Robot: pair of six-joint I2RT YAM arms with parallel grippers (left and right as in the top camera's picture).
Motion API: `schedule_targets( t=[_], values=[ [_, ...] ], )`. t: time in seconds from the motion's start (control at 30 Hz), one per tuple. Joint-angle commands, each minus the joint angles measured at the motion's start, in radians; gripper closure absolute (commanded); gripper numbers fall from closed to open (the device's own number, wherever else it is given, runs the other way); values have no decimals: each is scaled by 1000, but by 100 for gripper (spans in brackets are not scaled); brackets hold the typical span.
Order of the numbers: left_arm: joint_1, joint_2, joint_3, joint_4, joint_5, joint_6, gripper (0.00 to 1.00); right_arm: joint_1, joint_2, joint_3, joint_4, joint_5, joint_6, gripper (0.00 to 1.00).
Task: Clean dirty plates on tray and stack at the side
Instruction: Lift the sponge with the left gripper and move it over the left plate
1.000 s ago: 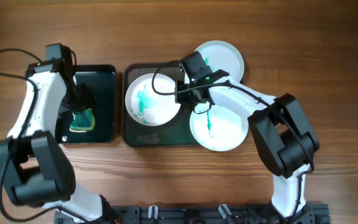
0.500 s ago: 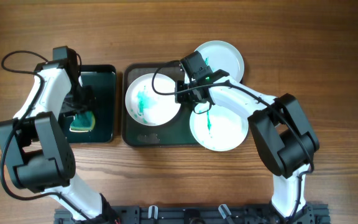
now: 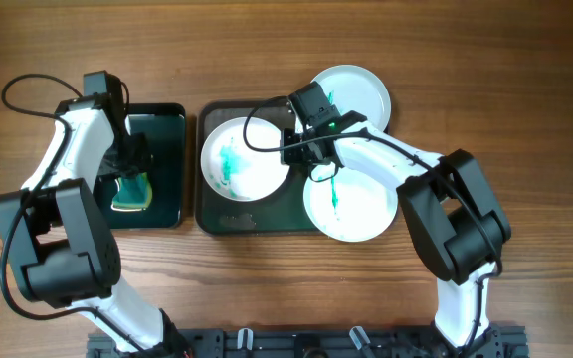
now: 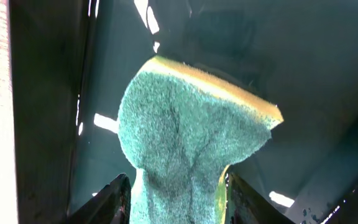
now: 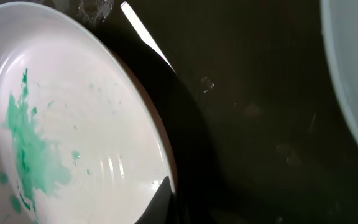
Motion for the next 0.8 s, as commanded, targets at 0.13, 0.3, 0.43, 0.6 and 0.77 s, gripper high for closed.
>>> schedule_targets(
  t=[0.13, 0.3, 0.43, 0.6, 0.77],
  values=[
    [5, 16, -105, 79, 3, 15, 55, 2, 32, 10, -2, 37, -3, 94],
    [5, 16, -133, 108, 3, 11, 96, 2, 32, 10, 0, 40, -3, 95],
    [5, 14, -76, 65, 16, -57, 96, 2, 32, 10, 0, 40, -3, 94],
    [5, -2, 149, -109, 158, -72, 96, 2, 32, 10, -4, 39, -3, 96],
    [-11, -17, 374, -230, 358, -79, 96, 0, 31, 10, -5, -8, -2, 96]
  ],
)
